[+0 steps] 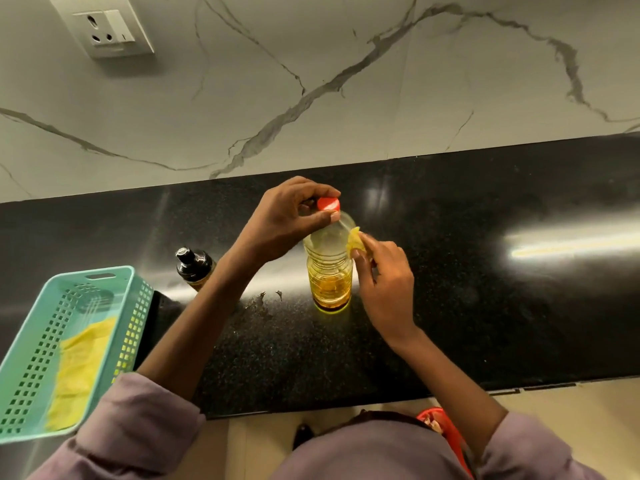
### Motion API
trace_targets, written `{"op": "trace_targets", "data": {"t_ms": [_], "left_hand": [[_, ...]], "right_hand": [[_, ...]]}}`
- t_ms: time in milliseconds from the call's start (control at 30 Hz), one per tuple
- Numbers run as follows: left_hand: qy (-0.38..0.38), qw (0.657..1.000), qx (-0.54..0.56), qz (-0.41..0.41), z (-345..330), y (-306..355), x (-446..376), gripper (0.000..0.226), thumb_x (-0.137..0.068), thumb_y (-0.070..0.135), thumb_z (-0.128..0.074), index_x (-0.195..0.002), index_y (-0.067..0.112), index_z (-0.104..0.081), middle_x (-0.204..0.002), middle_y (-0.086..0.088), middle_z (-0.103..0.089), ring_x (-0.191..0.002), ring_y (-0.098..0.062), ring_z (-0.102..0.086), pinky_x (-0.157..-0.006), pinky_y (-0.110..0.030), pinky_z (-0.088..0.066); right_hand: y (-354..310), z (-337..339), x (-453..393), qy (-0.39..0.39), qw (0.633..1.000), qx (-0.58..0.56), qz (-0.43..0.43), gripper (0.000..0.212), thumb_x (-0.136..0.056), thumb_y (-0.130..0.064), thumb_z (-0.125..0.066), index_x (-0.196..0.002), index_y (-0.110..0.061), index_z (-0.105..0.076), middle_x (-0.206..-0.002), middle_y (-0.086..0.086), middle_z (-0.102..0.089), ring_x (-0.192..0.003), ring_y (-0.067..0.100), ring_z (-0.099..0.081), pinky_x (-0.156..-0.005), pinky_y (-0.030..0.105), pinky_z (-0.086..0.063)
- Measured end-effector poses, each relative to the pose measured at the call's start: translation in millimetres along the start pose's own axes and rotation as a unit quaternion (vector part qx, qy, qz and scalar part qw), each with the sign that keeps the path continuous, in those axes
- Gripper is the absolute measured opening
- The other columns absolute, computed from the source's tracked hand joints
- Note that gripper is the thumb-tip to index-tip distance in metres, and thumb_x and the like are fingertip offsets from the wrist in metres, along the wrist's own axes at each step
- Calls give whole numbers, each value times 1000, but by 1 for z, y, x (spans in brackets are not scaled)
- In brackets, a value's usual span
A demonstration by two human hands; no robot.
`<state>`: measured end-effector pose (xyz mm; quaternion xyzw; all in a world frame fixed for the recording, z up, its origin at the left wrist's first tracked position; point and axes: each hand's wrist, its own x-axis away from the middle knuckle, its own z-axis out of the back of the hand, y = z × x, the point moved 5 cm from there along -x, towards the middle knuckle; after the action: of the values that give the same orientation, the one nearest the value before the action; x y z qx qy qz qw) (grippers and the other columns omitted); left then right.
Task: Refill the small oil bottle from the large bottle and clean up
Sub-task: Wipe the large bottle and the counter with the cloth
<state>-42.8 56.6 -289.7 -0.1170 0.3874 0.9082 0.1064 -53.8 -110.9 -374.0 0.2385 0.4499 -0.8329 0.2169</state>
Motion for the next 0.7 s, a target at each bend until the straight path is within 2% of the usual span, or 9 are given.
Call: {"op": "trace_targets", "data": {"t_ms": [67,133,200,300,400,467,533,633,700], "left_hand": [[46,999,-20,-12,-6,-2,4,35,-87,22,-66,-120,12,-61,-112,1,-60,-100,-9,-60,-86,-18,-51],[103,993,-45,-29,-14,-5,11,37,-89,26,-59,-123,10,-59,-116,-3,-61,-104,-8,-59,-88,-16,-50],[133,990,-46,-30,-28,-12,18,42,-91,30,-54,-129,13,-53,-124,-8,-61,-111,-11,-57,-91,-17,-48],[156,987,-20,-35,-44,-19,25,45,-91,33,-56,-133,23,-41,-132,-12,-57,-126,-24,-52,-99,-30,-46],[217,975,11,-50,-42,-16,25,35,-94,29,-53,-127,21,-43,-123,-11,-62,-114,-18,-61,-90,-37,-53],[259,965,23,-41,-38,-16,24,30,-95,25,-52,-124,21,-45,-115,-2,-64,-102,-14,-65,-81,-40,-56],[294,954,51,-14,-31,-19,27,29,-96,22,-51,-124,19,-45,-113,6,-61,-100,-12,-65,-80,-40,-57],[331,938,103,4,-17,-15,30,28,-97,19,-48,-125,11,-46,-110,1,-63,-102,-9,-65,-83,-36,-57],[348,929,129,-1,-8,-6,31,28,-98,17,-46,-124,9,-44,-106,9,-63,-100,-10,-65,-82,-33,-56]], "right_hand": [[7,-6,1,-16,995,-52,-89,27,-95,-30,-52,-111,-11,-64,-88,-3,-60,-79,13,-55,-69,34,-49],[15,-13,4,-41,989,-64,-125,24,-95,-31,-53,-106,-14,-66,-86,-6,-59,-78,14,-56,-68,37,-49],[24,-22,10,-74,986,-53,-141,25,-94,-32,-55,-106,-15,-68,-85,-6,-61,-77,12,-55,-69,34,-48],[37,-30,21,-96,979,-55,-171,23,-93,-29,-56,-107,-15,-68,-85,-9,-57,-79,10,-54,-71,27,-43],[55,-31,35,-90,963,-79,-243,18,-92,-24,-58,-102,-14,-69,-88,-8,-58,-82,9,-56,-73,20,-42],[71,-31,48,-86,938,-110,-317,14,-92,-21,-58,-94,-15,-70,-84,-6,-62,-79,9,-58,-70,21,-43],[84,-31,60,-71,903,-161,-392,14,-92,-18,-57,-87,-15,-69,-74,-5,-62,-70,9,-56,-64,26,-43],[92,-32,69,-41,841,-252,-476,13,-93,-11,-56,-99,-12,-67,-75,-3,-62,-65,9,-51,-54,23,-41],[92,-40,70,-42,796,-311,-518,19,-94,-12,-54,-110,-18,-63,-82,-2,-63,-65,7,-51,-51,20,-39]]}}
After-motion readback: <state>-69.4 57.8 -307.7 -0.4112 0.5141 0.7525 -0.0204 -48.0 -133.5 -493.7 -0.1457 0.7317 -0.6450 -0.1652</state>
